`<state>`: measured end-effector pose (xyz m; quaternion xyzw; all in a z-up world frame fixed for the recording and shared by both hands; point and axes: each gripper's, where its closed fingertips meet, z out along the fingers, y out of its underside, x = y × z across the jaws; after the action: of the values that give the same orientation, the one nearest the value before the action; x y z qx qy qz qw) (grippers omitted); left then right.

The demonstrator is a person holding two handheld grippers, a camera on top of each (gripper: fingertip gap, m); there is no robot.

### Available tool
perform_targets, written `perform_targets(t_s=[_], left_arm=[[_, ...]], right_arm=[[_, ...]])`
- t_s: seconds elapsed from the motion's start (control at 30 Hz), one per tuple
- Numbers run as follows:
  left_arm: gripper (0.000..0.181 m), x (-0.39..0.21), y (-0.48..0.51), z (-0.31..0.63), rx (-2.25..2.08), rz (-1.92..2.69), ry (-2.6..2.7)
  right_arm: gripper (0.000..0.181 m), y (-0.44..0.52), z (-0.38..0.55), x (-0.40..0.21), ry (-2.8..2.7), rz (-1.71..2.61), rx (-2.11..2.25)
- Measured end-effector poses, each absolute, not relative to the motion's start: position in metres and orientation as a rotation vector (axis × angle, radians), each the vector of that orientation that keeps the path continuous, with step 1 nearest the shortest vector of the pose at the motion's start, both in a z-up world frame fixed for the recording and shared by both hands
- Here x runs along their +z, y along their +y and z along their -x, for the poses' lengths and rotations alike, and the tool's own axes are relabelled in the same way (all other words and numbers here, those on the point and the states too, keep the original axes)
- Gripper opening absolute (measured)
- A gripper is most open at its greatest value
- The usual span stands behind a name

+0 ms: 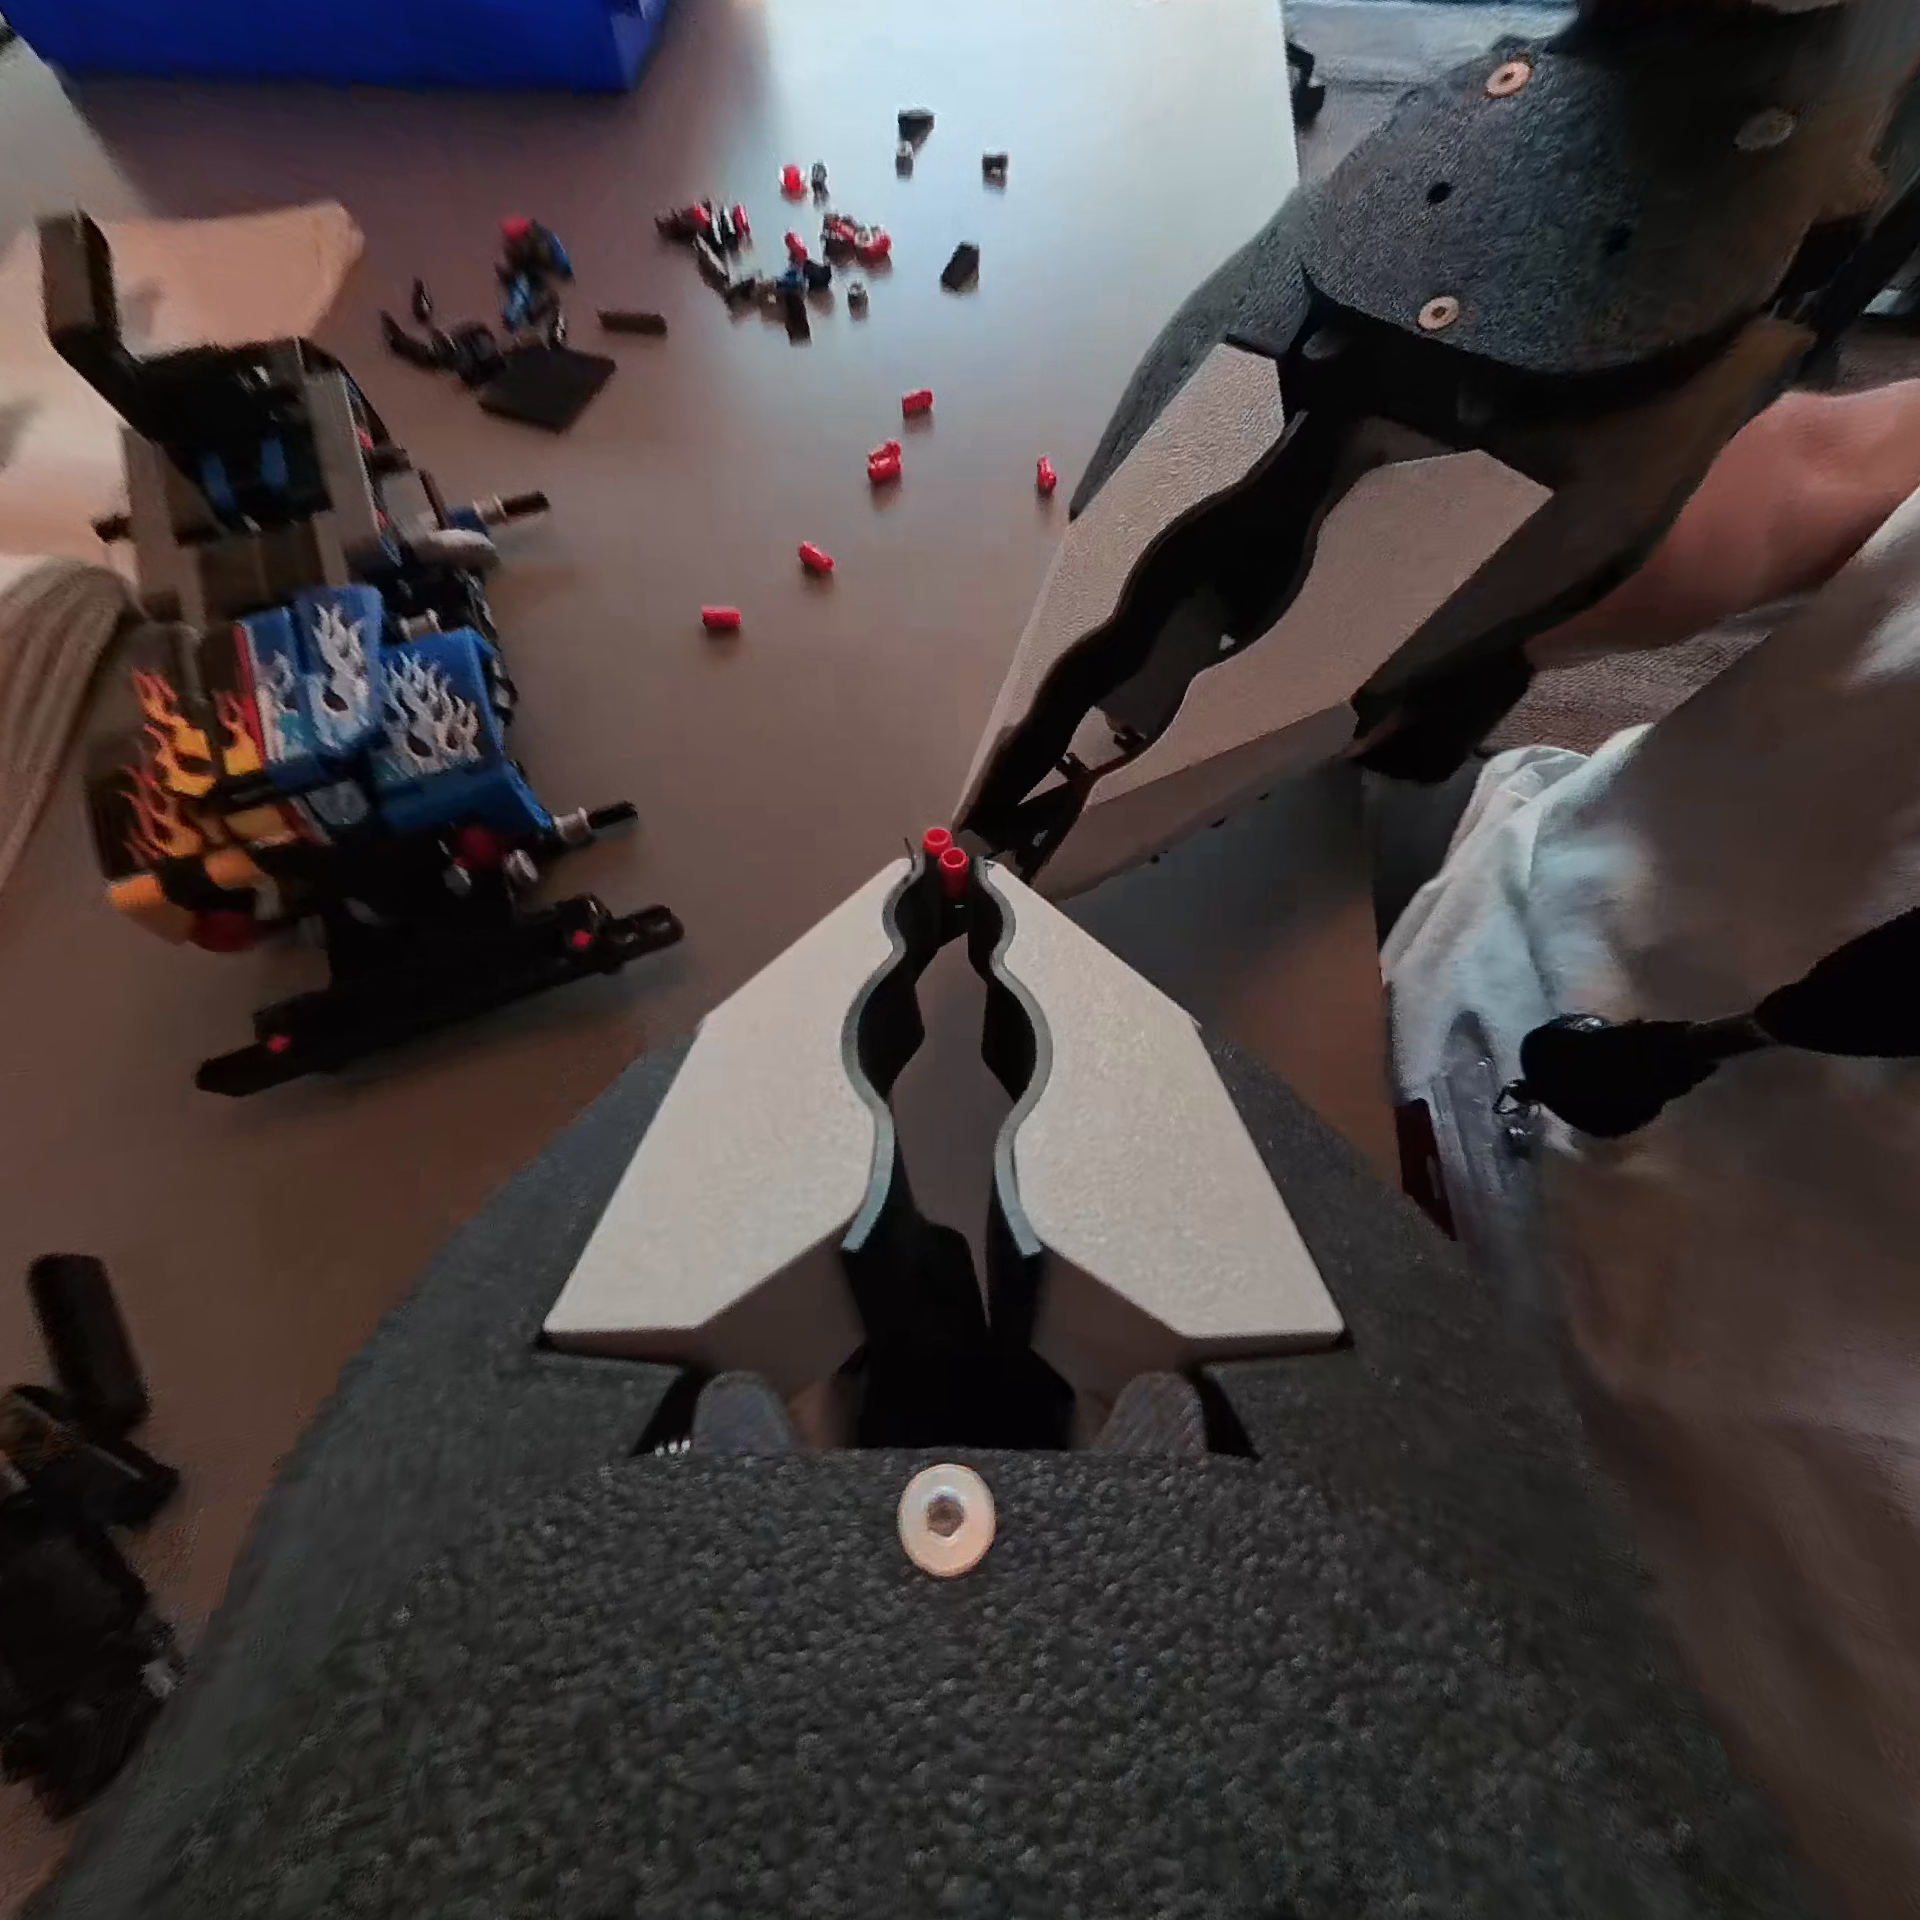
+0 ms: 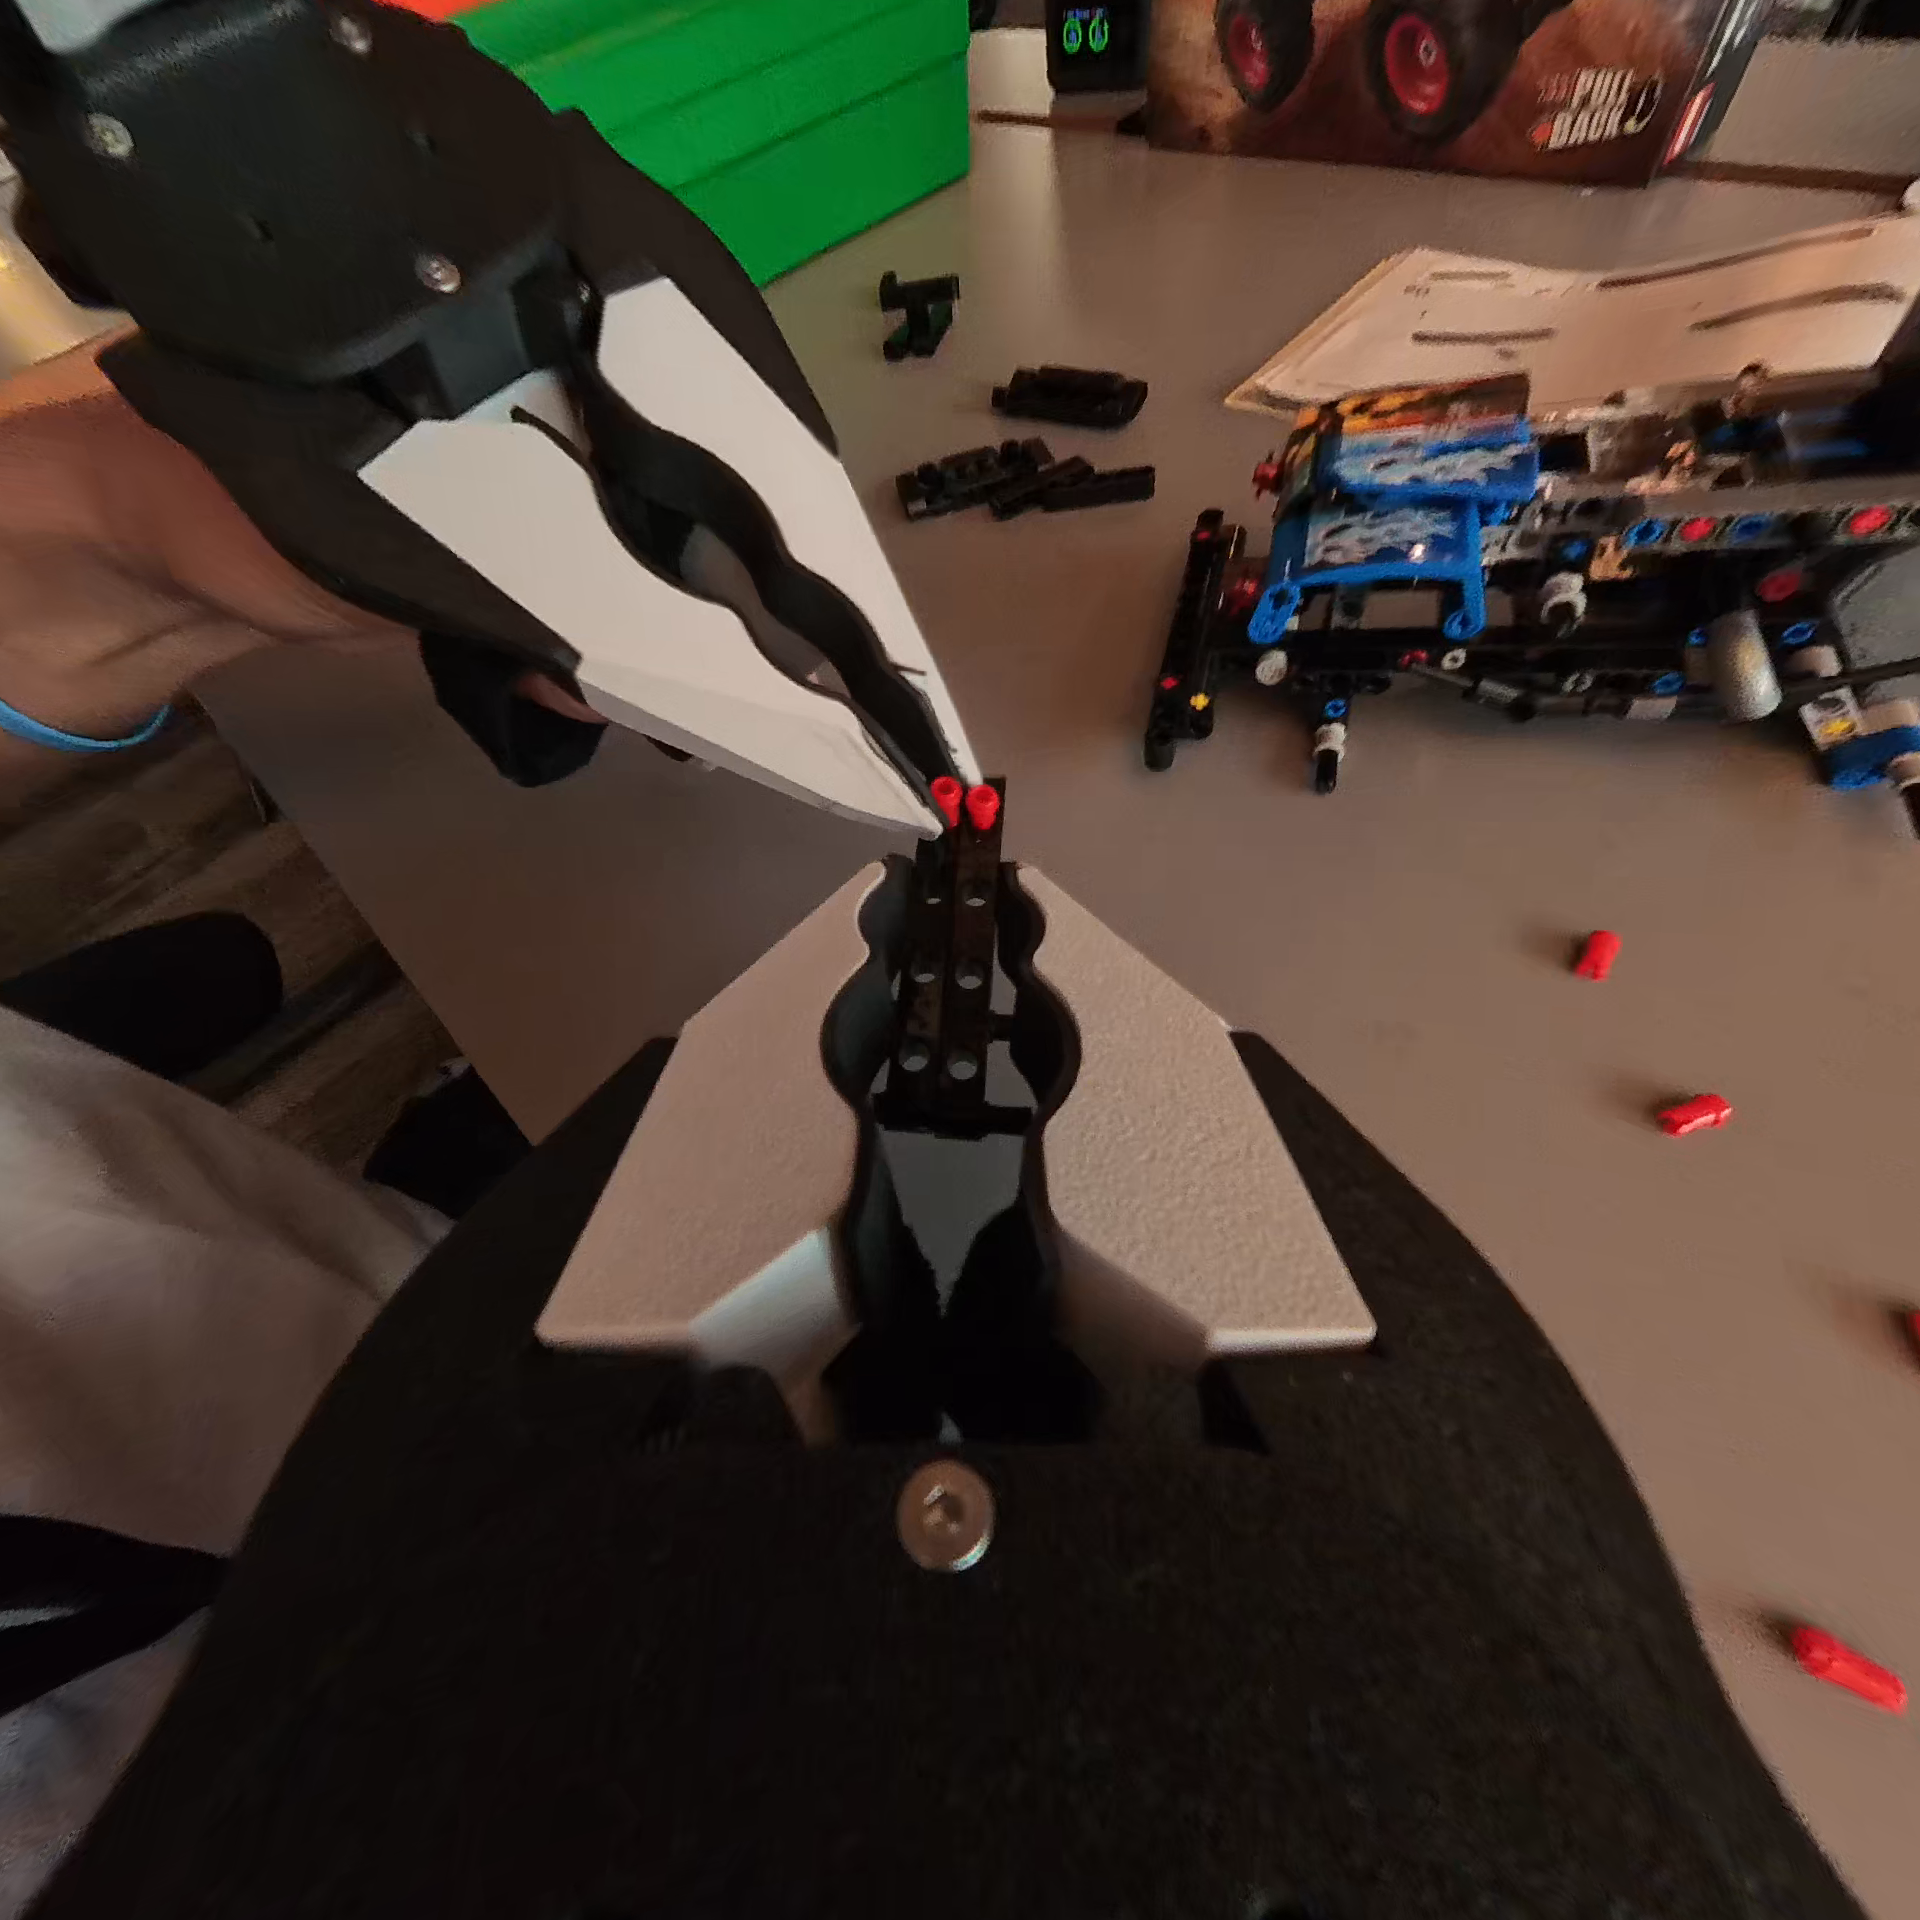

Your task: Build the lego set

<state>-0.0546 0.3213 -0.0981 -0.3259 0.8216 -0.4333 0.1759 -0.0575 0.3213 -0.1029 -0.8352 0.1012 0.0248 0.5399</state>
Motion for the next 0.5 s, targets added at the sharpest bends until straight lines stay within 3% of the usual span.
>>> perform_targets(t_s=[0.5], left_arm=[[0.003, -0.093, 0.328, 0.058, -1.175, 0.932, 2.239]], right_arm=[[0.015, 0.313, 0.052, -0.129, 0.178, 2.160, 0.149]])
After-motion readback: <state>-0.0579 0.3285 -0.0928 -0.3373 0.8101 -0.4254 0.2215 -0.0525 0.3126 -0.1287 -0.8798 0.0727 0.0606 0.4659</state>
